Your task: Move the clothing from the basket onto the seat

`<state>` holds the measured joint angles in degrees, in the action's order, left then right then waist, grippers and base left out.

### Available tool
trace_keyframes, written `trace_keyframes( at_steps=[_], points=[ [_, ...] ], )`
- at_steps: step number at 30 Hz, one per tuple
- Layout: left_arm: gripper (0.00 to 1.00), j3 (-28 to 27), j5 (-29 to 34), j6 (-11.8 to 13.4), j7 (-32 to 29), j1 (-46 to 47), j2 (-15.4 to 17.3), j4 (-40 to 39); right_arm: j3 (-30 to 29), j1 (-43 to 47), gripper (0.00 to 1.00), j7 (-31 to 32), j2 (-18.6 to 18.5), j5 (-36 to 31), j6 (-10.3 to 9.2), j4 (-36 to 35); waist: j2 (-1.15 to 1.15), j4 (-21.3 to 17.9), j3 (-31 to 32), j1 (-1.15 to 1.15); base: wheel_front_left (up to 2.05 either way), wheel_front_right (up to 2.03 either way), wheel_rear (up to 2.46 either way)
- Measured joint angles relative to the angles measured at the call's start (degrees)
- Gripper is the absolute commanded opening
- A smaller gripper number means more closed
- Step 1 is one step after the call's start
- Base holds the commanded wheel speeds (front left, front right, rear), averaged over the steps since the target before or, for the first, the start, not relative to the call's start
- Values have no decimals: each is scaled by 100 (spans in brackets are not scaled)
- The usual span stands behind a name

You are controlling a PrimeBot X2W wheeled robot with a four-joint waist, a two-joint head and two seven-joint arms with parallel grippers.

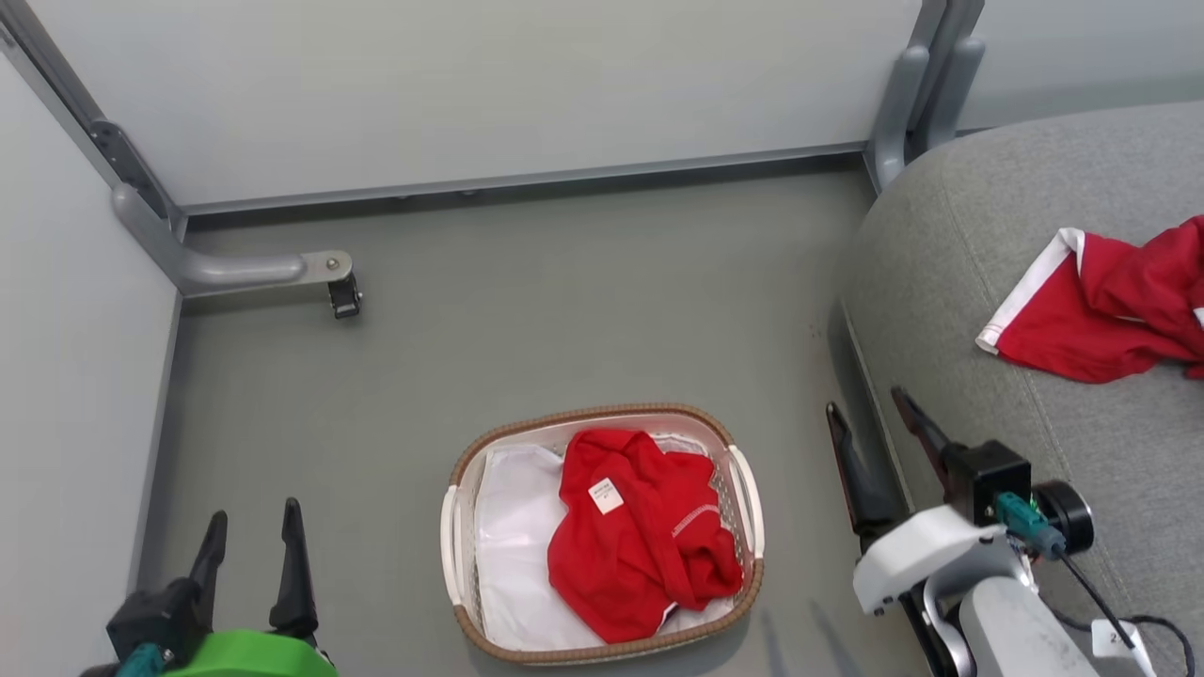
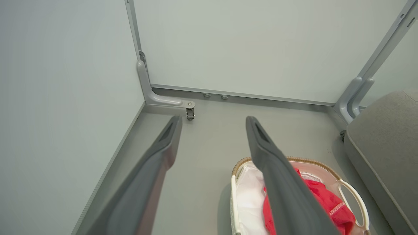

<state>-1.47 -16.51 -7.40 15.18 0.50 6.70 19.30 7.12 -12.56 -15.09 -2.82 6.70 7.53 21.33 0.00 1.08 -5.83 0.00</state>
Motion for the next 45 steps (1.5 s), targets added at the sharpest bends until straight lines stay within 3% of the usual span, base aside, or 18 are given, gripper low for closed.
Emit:
trace_keyframes(
  at_steps=[11,23,35,45],
  points=[
    [100,75,0,0,-1,-199,-74,-71,9,225,100,0,1,-73,0,16,0,21,198,0,0,0,0],
    [100,734,-347,0,-1,383,8,93,112,-525,100,0,1,31,0,-515,0,-160,-400,0,0,0,0],
    [100,1972,-848,0,0,1694,762,204,372,-1845,100,-1,-2,286,0,-1571,0,-538,-1620,0,0,0,0],
    [100,3343,-1263,0,-1,2671,1455,417,515,-2692,100,-1,-8,464,0,-2243,0,-888,-2813,0,0,0,0]
  ],
)
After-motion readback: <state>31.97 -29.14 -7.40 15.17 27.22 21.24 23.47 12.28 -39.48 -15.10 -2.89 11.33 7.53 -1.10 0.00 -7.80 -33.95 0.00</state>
